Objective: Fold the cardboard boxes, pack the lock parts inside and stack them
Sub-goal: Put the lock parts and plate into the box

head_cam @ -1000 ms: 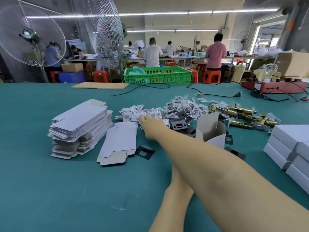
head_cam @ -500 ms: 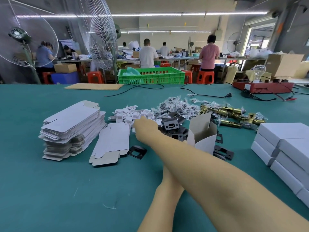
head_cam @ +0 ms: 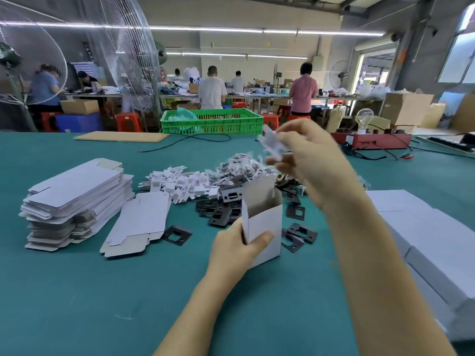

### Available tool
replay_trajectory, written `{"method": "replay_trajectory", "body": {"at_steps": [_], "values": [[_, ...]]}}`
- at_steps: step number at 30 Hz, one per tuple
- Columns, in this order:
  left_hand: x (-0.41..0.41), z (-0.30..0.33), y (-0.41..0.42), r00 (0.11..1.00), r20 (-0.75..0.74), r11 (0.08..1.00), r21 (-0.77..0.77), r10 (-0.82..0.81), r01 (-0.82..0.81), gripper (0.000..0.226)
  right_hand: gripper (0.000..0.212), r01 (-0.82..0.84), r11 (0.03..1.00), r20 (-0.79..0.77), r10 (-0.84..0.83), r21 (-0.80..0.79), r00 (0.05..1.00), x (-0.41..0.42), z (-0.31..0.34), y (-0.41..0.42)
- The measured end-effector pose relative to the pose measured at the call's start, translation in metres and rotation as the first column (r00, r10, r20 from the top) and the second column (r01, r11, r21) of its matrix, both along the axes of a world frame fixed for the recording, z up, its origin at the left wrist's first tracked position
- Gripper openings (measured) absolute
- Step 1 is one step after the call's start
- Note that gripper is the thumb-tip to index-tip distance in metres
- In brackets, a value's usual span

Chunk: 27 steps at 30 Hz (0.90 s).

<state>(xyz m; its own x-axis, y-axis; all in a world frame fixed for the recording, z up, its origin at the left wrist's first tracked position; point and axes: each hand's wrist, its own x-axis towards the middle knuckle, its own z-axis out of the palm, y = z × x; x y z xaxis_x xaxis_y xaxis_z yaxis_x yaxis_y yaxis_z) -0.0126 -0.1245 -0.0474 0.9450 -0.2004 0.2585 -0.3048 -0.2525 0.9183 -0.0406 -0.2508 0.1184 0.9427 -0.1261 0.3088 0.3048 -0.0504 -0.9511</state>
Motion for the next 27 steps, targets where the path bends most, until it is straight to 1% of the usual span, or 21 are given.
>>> {"method": "replay_trajectory", "body": {"at_steps": [2, 3, 4, 6, 8, 9, 11, 12, 14, 16, 18, 24, 26, 27], "values": [[0.000, -0.001, 0.001, 1.000, 0.025, 1.000, -0.009, 0.010, -0.009, 0.019, 0.005, 0.149, 0.988, -0.001, -0.149, -0.040, 0.989, -0.004, -0.003, -0.028], [-0.001, 0.000, 0.000, 1.000, 0.023, 1.000, -0.016, 0.019, -0.018, 0.019, 0.003, 0.192, 0.979, 0.004, -0.193, -0.062, 0.981, -0.005, -0.004, -0.037], [-0.001, -0.001, 0.000, 1.000, 0.020, 0.999, -0.026, 0.020, -0.019, 0.019, 0.005, 0.221, 0.971, 0.017, -0.220, -0.089, 0.975, -0.006, -0.005, -0.045], [-0.002, -0.001, 0.001, 0.999, 0.020, 0.999, -0.025, 0.032, -0.031, 0.018, 0.011, 0.212, 0.963, 0.040, -0.208, -0.169, 0.977, -0.007, -0.006, -0.052], [-0.003, 0.000, 0.001, 0.999, 0.026, 0.999, -0.011, 0.044, -0.043, 0.018, 0.014, 0.117, 0.937, 0.041, -0.110, -0.330, 0.993, -0.008, -0.006, -0.049], [-0.003, 0.000, 0.001, 0.999, 0.028, 0.999, -0.010, 0.045, -0.045, 0.018, 0.014, 0.050, 0.900, 0.025, -0.044, -0.432, 0.999, -0.009, -0.006, -0.043], [-0.004, 0.002, 0.001, 0.998, 0.041, 0.999, -0.003, 0.050, -0.050, 0.017, 0.014, -0.050, 0.777, -0.029, 0.040, -0.628, 0.999, -0.008, -0.008, -0.028], [-0.004, 0.002, 0.001, 0.998, 0.048, 0.999, 0.003, 0.052, -0.052, 0.016, 0.016, -0.061, 0.709, -0.037, 0.048, -0.703, 0.998, -0.006, -0.009, -0.020], [-0.004, 0.003, 0.000, 0.998, 0.042, 0.999, 0.011, 0.051, -0.052, 0.015, 0.019, -0.013, 0.598, 0.002, 0.025, -0.802, 1.000, -0.001, -0.013, -0.007], [-0.003, 0.002, -0.001, 0.997, 0.042, 0.998, 0.023, 0.058, -0.059, 0.015, 0.021, 0.043, 0.532, 0.050, -0.001, -0.846, 0.999, 0.002, -0.016, 0.001], [-0.003, 0.003, -0.002, 0.997, 0.054, 0.997, 0.035, 0.060, -0.062, 0.015, 0.024, 0.048, 0.502, 0.059, 0.006, -0.864, 0.998, 0.002, -0.018, 0.004], [-0.002, 0.001, -0.003, 0.996, 0.056, 0.996, 0.054, 0.062, -0.065, 0.015, 0.029, -0.092, 0.504, -0.072, 0.059, -0.859, 0.996, 0.000, -0.017, -0.002], [-0.002, 0.001, -0.003, 0.997, 0.051, 0.997, 0.047, 0.058, -0.061, 0.015, 0.025, -0.106, 0.524, -0.087, 0.060, -0.845, 0.994, 0.001, -0.018, -0.007], [-0.002, 0.001, -0.003, 0.997, 0.045, 0.998, 0.038, 0.056, -0.057, 0.015, 0.019, -0.108, 0.528, -0.090, 0.060, -0.842, 0.994, 0.001, -0.018, -0.009]]}}
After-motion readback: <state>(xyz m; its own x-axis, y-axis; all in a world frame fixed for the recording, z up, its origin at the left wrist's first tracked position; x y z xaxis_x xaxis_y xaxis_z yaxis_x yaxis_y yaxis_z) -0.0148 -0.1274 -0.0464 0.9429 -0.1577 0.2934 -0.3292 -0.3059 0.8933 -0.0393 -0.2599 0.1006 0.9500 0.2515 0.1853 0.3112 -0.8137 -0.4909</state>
